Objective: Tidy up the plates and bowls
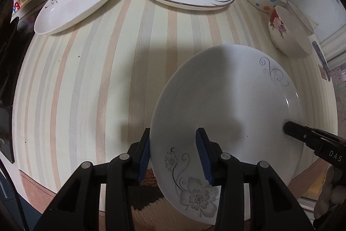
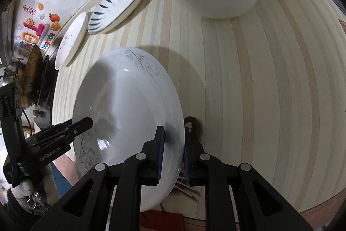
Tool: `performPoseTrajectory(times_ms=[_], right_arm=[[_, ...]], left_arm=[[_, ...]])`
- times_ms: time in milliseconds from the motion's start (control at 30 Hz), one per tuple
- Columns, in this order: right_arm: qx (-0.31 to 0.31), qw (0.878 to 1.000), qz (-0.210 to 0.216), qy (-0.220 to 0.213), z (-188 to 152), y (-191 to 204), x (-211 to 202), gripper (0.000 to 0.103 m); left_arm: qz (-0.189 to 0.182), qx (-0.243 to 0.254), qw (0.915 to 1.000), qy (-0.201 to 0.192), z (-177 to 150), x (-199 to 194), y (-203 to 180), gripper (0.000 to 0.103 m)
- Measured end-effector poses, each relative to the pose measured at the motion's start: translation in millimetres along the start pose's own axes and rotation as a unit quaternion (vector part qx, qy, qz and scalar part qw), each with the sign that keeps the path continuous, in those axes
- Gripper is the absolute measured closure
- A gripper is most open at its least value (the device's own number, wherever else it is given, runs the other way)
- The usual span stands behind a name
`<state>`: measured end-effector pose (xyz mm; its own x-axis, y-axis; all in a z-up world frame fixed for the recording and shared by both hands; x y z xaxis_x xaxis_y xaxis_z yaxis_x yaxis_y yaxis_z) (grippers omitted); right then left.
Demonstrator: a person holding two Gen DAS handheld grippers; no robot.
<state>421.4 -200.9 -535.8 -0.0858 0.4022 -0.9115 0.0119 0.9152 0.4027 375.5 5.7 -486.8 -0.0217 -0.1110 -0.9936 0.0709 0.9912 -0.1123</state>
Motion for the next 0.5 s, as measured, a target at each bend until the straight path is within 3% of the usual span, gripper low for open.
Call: performPoseTrajectory(times_ms=[100, 233, 333, 367, 433, 500], right_arm=[[0.0, 1.0, 0.0, 0.019, 0.4, 0.3, 1.0, 0.082], [0.0, 1.0, -0.013, 0.021, 5.7, -2.0, -23.4, 0.079], [-0.016, 0.999, -0.027, -0.001, 21.8, 7.5, -57.6, 0.068], [-0.023, 0.999, -0.022, -0.008, 29.4, 14.5, -66.8, 0.066], [-0.042, 0.999, -0.007, -0.021, 51.5, 38.8, -83.1, 0.059], [-0.068, 0.997, 0.025, -0.029, 81.6, 79.1, -89.8, 0.058]], left_arm=[[-0.003, -0.002, 1.0, 0.006, -0.8, -5.8, -0.2, 0.065], [-0.008, -0.026, 0.9993, -0.025, 7.9, -47.4, 13.0, 0.065], [-0.017, -0.062, 0.9962, -0.058, 28.1, -83.4, 39.4, 0.058], [-0.02, -0.077, 0.9945, -0.067, 37.3, -92.1, 50.9, 0.053], [-0.021, -0.109, 0.9902, -0.086, 56.8, -103.3, 78.6, 0.053], [-0.014, -0.137, 0.9864, -0.089, 74.3, -104.5, 109.2, 0.053]])
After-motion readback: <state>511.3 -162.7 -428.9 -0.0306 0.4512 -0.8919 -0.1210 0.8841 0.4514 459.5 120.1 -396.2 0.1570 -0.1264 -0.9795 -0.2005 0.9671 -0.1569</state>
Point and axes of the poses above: each gripper's, at about its wrist camera, not at the fingertips, and x roughly the way its jaws point, y to its left, z to its top, the point moved 10 cm from there along x, roughly the way its jaws point, and after that the axes turned 13 degrees about y, right-handed, at the moved point
